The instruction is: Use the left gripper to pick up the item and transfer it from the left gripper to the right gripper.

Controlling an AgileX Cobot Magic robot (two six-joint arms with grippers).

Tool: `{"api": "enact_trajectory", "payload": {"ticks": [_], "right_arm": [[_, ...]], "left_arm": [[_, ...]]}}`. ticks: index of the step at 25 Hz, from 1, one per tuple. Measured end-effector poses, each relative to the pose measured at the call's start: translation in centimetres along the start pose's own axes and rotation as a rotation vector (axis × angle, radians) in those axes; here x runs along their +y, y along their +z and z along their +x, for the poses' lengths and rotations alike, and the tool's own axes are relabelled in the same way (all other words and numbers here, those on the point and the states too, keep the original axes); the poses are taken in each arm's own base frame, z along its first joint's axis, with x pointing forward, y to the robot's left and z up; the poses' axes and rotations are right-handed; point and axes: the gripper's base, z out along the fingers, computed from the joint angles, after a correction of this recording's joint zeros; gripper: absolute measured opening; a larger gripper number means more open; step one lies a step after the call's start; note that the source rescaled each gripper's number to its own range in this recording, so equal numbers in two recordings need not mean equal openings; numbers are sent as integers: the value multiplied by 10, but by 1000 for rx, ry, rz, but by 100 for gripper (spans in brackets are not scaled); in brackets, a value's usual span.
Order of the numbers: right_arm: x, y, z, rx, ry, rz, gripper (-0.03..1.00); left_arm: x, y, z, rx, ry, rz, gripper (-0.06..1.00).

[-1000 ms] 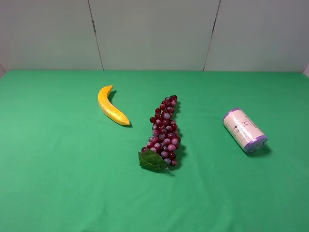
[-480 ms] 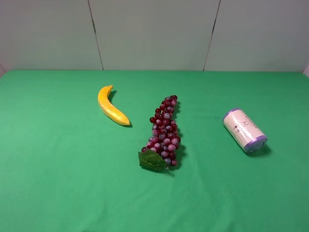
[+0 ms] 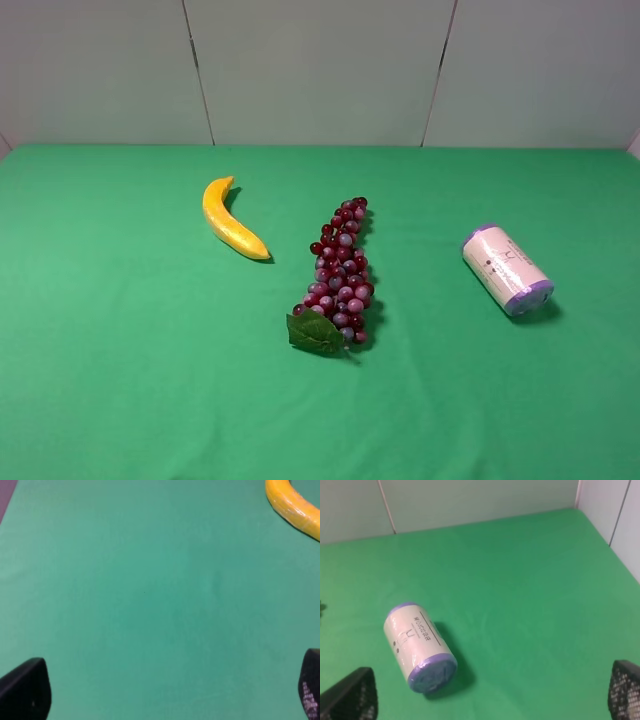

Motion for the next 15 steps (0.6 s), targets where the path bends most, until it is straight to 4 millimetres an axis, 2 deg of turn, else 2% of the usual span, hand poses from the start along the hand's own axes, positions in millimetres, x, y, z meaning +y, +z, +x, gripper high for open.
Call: {"api": "enact_trajectory", "payload": {"ticks": [15], "right_arm": [[0,0,0,0,0,0,100]], "left_arm": [[0,0,0,0,0,0,100]]}}
